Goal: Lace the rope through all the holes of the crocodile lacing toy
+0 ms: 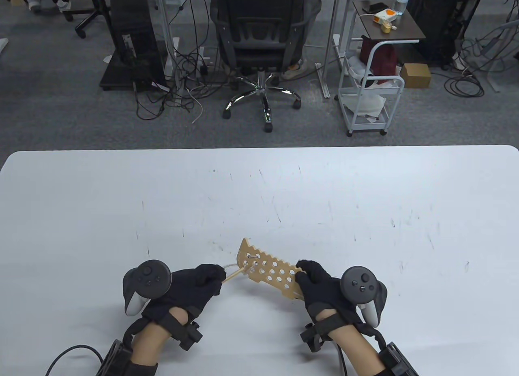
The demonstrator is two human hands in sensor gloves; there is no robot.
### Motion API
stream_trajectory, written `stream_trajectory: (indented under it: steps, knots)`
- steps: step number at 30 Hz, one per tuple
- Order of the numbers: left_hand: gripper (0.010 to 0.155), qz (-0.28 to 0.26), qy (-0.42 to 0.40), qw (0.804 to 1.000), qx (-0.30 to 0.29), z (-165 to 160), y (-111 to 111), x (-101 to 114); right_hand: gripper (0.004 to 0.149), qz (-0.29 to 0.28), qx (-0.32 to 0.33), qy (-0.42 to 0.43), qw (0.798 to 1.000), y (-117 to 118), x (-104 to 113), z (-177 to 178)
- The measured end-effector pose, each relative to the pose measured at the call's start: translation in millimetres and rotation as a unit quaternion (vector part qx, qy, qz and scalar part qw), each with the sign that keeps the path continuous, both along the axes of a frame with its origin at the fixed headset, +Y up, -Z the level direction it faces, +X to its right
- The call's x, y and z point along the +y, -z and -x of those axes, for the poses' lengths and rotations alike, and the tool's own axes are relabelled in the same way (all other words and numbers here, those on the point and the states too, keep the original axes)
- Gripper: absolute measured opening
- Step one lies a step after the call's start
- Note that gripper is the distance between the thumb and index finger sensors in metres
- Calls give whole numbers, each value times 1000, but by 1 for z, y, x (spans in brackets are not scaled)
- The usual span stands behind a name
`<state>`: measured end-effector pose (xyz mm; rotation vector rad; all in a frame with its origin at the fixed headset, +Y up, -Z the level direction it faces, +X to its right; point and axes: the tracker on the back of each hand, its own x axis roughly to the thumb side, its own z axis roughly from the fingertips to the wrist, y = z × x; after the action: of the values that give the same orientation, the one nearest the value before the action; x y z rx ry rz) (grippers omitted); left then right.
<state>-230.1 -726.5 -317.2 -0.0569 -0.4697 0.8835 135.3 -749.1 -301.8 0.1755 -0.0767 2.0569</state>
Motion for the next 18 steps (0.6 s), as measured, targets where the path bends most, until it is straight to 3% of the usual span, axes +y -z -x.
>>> stream_trajectory:
  steps: [9,18]
  knots:
    - [42,0,26,1000,-7,-5,-1,-2,46,-14,19,2,1000,-5,3,7]
    - [45,-80,31,996,33,-5,-8,6,47,-25,35,0,999,-9,5,13]
